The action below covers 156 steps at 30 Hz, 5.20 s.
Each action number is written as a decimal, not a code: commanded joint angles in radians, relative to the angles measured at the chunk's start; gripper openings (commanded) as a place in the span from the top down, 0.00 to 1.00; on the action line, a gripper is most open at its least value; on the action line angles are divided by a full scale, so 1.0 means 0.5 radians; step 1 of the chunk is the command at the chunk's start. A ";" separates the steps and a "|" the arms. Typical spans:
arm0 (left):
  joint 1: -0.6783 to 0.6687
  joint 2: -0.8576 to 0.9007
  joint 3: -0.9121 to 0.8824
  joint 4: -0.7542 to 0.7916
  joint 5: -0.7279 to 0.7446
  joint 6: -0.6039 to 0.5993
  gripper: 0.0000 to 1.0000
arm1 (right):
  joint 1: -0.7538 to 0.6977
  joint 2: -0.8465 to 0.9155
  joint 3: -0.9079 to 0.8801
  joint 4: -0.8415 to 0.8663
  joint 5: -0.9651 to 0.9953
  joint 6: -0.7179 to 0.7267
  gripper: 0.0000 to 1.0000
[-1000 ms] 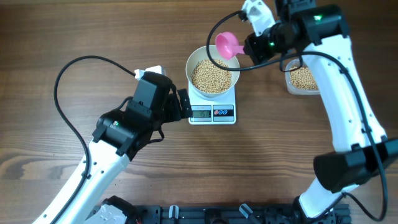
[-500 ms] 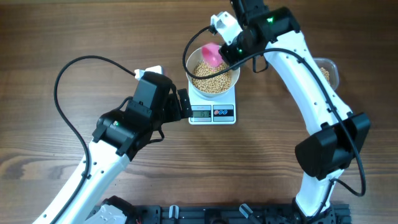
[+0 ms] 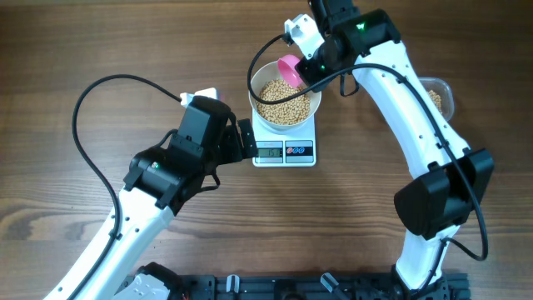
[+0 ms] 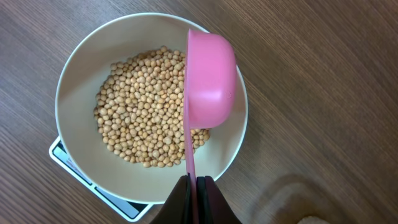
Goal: Scoop item into bowl and weigh 150g on scale
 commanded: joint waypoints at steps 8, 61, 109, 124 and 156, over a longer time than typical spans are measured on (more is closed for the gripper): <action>0.009 -0.014 0.002 0.004 -0.020 0.017 0.00 | 0.058 0.040 -0.077 0.047 0.035 0.027 0.96; 0.009 -0.014 0.002 0.004 -0.020 0.017 0.00 | -0.136 -0.198 -0.091 -0.139 -0.555 0.014 0.96; 0.009 -0.014 0.002 0.004 -0.020 0.017 0.00 | -0.169 -0.198 -0.095 -0.095 -0.565 -0.329 0.96; 0.009 -0.014 0.002 0.004 -0.020 0.017 0.00 | -0.129 -0.198 -0.095 0.014 -0.407 -0.363 0.96; 0.009 -0.014 0.002 0.004 -0.020 0.017 0.00 | -0.106 -0.198 -0.095 -0.040 -0.307 -0.449 0.96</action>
